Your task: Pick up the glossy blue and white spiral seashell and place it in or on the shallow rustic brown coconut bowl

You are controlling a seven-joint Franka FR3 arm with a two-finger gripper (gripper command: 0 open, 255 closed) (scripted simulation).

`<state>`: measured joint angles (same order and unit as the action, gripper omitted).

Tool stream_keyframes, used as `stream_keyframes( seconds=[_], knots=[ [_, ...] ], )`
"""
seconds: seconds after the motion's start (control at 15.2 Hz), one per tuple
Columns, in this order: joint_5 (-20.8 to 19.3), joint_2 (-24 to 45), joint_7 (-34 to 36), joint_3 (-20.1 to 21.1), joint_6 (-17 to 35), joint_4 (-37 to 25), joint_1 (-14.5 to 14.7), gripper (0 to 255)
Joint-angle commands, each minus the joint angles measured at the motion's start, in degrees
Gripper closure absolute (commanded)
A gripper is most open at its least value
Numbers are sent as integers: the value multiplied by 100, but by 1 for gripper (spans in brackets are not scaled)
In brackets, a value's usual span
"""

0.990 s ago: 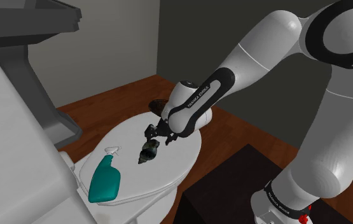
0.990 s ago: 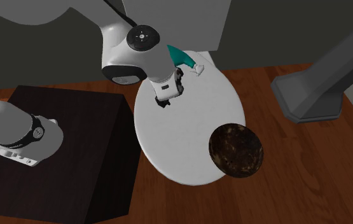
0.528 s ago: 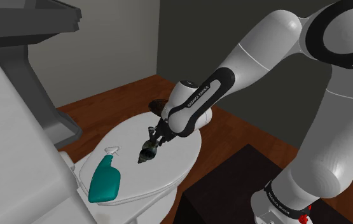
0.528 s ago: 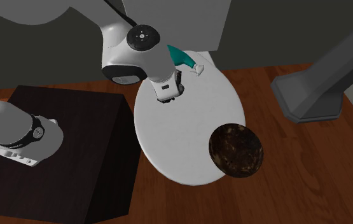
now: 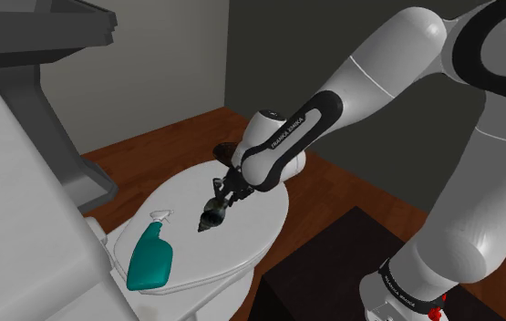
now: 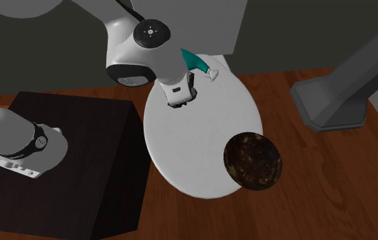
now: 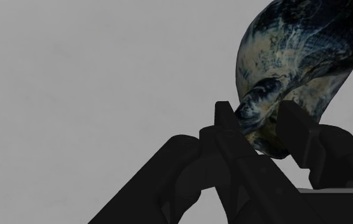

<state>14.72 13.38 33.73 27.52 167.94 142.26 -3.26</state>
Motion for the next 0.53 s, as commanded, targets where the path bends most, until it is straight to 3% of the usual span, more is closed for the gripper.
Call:
stream_keyframes(
  seconds=[0.0,0.46],
  knots=[
    [73,-164,-21,62,-154,4,-49,255],
    [355,-756,-127,208,-745,-24,-177,255]
  ],
)
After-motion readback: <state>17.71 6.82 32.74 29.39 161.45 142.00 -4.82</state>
